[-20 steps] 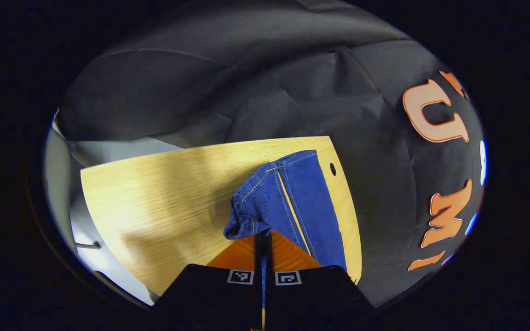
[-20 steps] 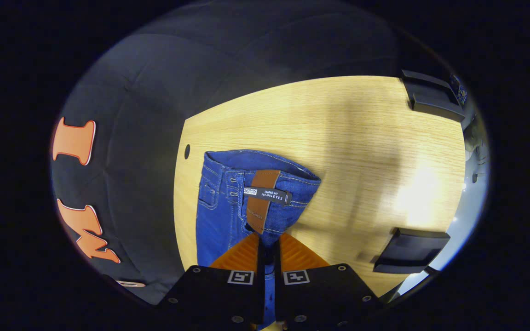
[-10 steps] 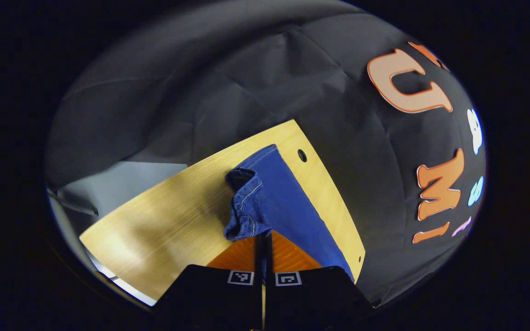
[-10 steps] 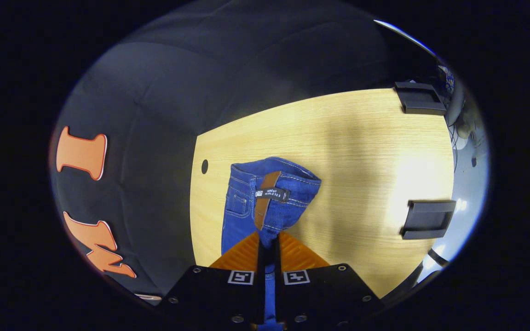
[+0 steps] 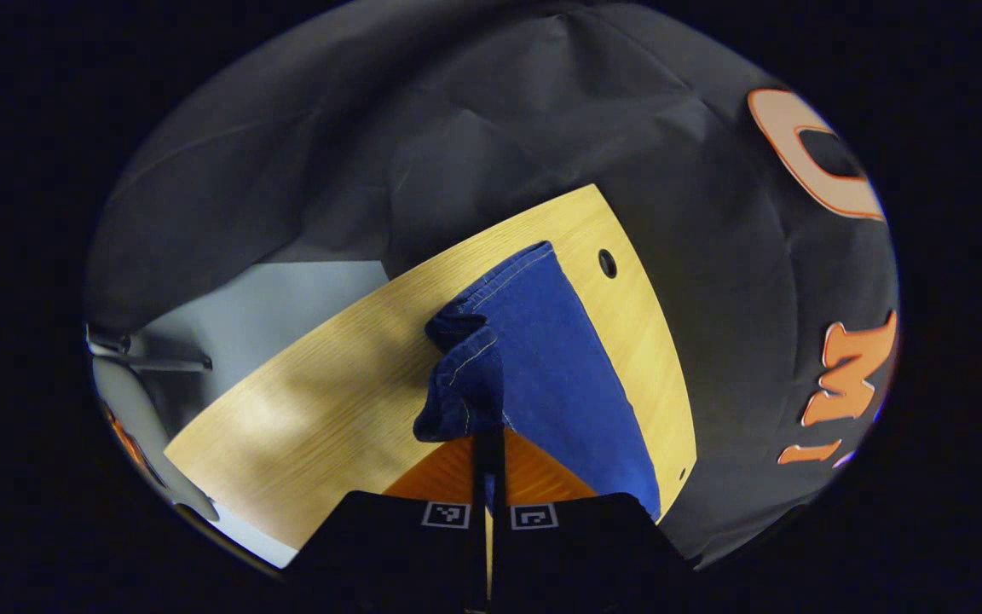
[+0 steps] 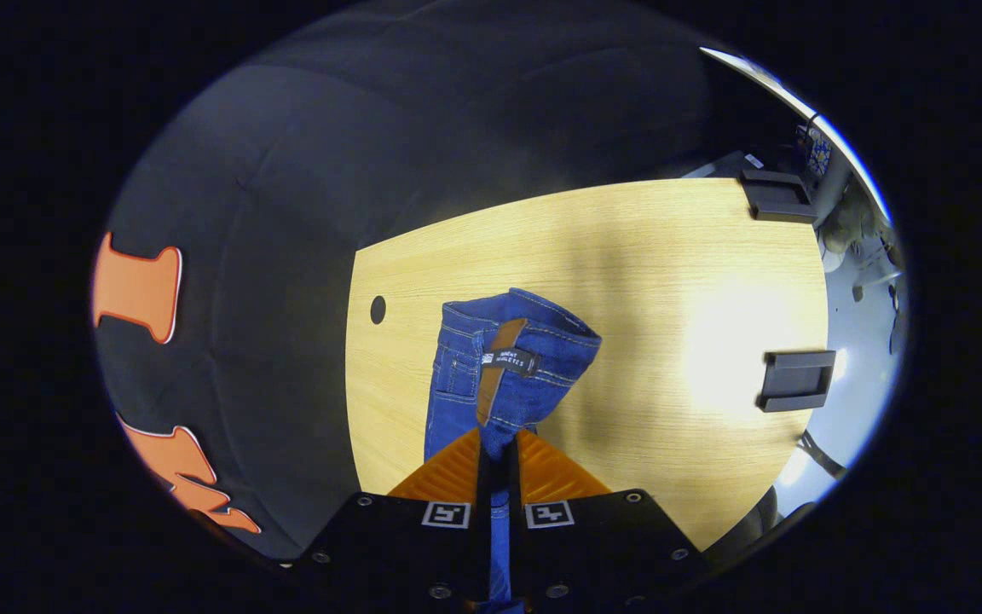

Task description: Grasp the waist and the cuffs of the jeans and fold them to make the two legs overlap; first hold the waist and fold one-third of the jeans toward the cuffs, then hold the cuffs and fold the remaining one-third in the same direction to finish folding.

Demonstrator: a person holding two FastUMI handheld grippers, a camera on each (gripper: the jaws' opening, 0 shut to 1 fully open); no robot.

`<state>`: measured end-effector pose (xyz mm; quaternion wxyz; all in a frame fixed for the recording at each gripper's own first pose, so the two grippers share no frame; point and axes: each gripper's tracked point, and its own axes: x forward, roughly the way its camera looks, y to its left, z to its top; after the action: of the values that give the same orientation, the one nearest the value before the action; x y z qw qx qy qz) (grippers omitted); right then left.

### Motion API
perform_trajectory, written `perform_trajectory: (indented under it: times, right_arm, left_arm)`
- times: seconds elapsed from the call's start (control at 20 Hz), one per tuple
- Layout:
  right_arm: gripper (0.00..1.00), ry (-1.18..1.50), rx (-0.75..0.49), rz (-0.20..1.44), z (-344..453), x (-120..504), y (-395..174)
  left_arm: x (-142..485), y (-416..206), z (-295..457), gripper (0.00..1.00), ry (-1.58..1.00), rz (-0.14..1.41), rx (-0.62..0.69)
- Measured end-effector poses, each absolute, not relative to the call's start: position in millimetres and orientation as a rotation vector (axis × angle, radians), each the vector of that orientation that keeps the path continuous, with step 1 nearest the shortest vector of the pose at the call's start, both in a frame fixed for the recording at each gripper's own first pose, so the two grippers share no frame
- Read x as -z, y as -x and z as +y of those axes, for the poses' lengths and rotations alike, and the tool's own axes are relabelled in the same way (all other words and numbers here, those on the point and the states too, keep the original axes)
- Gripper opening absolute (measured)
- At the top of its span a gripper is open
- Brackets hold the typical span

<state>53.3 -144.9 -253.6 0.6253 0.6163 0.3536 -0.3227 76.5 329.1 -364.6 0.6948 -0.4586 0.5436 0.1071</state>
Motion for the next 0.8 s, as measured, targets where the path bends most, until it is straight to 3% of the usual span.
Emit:
perform_trajectory:
  times: [0.6,0.8]
  right_arm:
    - [0.10,-1.401,0.615,1.017,-139,304,-171]
    - [0.10,-1.412,0.585,1.058,-141,314,-186]
  left_arm:
    - [392,-174,307,0.03,0.609,1.333,-0.174]
    - [385,-197,307,0.03,0.605,1.287,-0.160]
